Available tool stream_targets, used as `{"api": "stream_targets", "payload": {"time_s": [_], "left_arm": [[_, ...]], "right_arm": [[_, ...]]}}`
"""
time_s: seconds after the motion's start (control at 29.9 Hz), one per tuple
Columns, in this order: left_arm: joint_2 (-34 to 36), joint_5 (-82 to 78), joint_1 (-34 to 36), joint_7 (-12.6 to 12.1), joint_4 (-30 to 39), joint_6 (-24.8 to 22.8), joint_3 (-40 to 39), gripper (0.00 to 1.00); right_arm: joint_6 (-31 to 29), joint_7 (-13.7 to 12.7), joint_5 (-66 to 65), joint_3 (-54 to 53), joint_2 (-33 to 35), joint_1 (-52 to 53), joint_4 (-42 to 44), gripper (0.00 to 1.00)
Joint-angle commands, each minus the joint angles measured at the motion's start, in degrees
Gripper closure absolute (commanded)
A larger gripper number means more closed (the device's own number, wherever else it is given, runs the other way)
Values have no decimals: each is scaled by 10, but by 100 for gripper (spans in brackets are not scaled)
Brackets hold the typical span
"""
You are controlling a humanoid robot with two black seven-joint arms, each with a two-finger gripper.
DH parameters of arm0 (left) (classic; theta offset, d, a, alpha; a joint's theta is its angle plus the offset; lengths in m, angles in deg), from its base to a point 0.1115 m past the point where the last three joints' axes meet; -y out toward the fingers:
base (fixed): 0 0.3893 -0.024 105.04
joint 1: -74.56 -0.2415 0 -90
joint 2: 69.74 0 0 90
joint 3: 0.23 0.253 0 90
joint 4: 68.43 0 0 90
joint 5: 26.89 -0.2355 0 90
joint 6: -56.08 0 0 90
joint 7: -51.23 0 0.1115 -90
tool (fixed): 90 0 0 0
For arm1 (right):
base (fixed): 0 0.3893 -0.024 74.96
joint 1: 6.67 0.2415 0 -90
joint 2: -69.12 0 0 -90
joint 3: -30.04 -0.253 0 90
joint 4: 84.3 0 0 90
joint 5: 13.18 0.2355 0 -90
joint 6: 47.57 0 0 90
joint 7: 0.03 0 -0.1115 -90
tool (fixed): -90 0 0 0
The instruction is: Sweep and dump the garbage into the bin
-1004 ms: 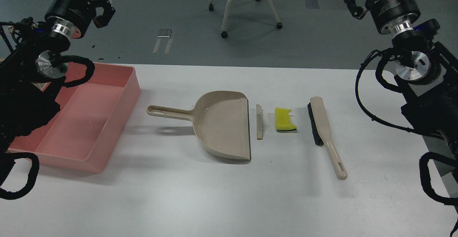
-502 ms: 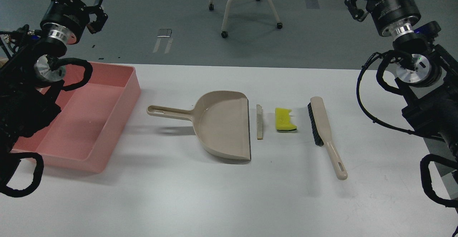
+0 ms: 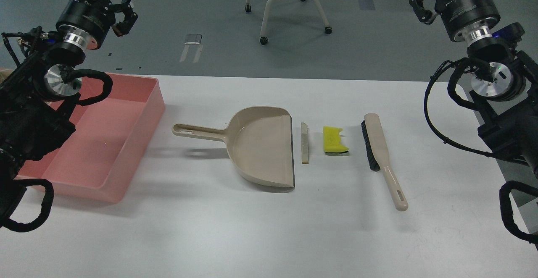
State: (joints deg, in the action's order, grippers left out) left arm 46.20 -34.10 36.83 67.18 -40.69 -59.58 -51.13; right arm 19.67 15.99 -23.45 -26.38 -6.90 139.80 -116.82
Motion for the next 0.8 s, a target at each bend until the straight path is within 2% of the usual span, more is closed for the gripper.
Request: {"api": "stream_targets", "payload": {"time_s": [0.0,0.2,0.47,0.57,0.64,0.67,0.77], "left_arm": [[3,2,-1,0,3,-1,-1,2],[9,8,-16,0,37,1,-1,2],[30,8,-52,0,103,19,-6,2],[44,8,-85,0,147,29,-12,2],[69,6,-117,-6,201,36,-4,2],[69,6,-117,-6,202,36,-3,2],[106,-3,-172,-9,291,44,-2,2]], "right_arm": [[14,1,-3,3,10,-4,-20,0],[59,0,-31,11,37,-45,-101,0],[61,0,-30,10,43,-52,-116,0],[61,0,-30,10,43,-52,-116,0],[61,0,-30,8,43,-53,-116,0],[61,0,-30,8,43,-53,-116,0],[61,0,-30,8,43,-53,-116,0]]}}
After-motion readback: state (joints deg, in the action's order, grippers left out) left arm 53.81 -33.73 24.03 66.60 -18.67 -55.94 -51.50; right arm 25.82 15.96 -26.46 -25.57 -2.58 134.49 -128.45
